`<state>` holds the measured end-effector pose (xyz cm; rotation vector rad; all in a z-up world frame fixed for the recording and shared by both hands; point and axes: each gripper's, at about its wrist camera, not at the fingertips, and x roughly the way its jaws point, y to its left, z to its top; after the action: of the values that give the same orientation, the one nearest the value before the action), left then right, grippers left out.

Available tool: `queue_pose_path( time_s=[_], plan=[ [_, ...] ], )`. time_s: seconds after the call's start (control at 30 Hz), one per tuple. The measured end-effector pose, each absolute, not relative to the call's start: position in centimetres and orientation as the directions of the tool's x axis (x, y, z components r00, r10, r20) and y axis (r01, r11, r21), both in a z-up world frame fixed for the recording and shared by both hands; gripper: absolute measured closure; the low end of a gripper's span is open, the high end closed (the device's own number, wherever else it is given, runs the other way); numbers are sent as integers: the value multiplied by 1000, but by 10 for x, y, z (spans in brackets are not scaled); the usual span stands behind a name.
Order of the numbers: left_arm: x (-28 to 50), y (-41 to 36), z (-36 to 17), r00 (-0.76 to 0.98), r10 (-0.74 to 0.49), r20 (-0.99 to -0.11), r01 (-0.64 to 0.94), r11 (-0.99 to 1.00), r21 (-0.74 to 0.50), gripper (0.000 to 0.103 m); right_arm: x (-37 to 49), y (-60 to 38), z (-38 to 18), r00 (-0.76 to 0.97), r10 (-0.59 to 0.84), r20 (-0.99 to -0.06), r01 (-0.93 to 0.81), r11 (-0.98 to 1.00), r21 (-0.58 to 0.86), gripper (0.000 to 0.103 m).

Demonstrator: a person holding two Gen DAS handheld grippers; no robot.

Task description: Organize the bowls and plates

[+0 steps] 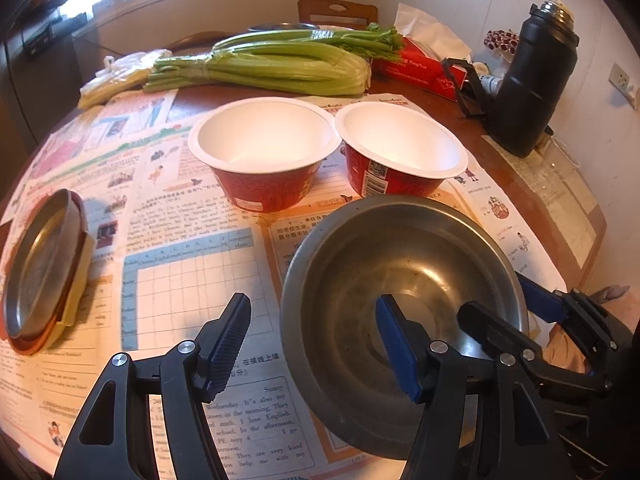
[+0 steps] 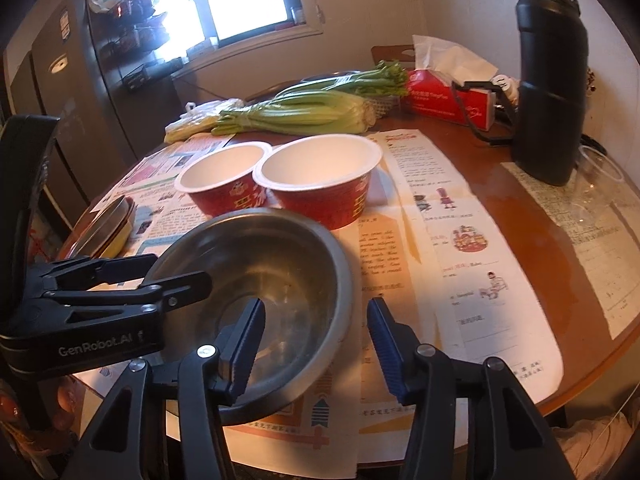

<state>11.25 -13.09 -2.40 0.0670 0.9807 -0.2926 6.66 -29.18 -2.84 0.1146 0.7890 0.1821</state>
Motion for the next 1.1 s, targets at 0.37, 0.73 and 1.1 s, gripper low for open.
queue_pose_path(
  time_s=[0.37,0.73,1.1],
  plan=[
    [112,-128,-24,497,-263,-827,288,949,-129,48,68,-280,-26,680,229,-697,-151,973,173,52],
    [106,-101,-17,516,-272,-812,256,954,-156,48,62,-257,-10,689,254,-678,-194,967,165,52],
    [111,-79,-30,484,-302,-822,240,948,-207,56,62,-233,-14,670,251,-699,-222,966,134,52]
  ],
)
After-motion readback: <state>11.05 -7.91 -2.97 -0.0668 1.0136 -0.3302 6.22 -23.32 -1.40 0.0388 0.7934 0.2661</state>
